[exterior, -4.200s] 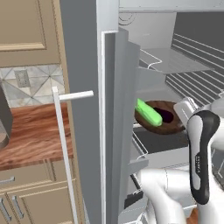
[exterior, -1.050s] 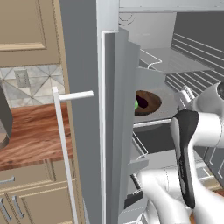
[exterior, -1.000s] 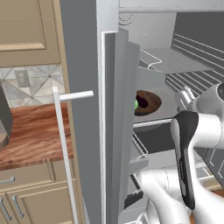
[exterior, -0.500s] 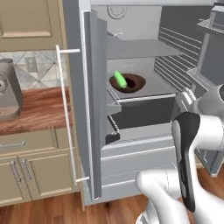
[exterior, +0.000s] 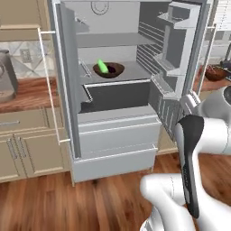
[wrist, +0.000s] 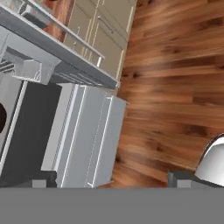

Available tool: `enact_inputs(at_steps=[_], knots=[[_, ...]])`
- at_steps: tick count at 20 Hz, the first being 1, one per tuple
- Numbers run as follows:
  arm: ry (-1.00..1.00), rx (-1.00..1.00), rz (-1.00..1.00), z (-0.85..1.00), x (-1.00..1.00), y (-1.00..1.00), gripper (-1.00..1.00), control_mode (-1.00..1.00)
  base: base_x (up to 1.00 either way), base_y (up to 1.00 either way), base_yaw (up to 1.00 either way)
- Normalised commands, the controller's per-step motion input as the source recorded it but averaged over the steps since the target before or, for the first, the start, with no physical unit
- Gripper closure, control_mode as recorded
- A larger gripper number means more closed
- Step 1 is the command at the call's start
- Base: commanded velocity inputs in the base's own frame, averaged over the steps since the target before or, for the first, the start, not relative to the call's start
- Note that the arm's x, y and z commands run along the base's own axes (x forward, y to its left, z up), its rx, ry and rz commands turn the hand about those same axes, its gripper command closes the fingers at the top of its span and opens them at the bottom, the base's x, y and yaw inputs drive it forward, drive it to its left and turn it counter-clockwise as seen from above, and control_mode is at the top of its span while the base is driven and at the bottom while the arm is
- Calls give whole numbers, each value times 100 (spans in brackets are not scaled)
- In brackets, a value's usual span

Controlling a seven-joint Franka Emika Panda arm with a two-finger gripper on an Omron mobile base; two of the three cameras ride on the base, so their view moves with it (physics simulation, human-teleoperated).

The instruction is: Place the bowl with the corn and eggplant on the second highest shelf of the fridge. Place the bowl with the chicken drumstick and steak on the top shelf of the fridge.

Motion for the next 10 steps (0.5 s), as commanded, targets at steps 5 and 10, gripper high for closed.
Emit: enact_inputs(at_steps=[5, 10], knots=[[0, 0, 0, 0, 0, 0, -100, 100, -18, -100, -36], [0, 0, 0, 0, 0, 0, -100, 100, 26, -100, -37]])
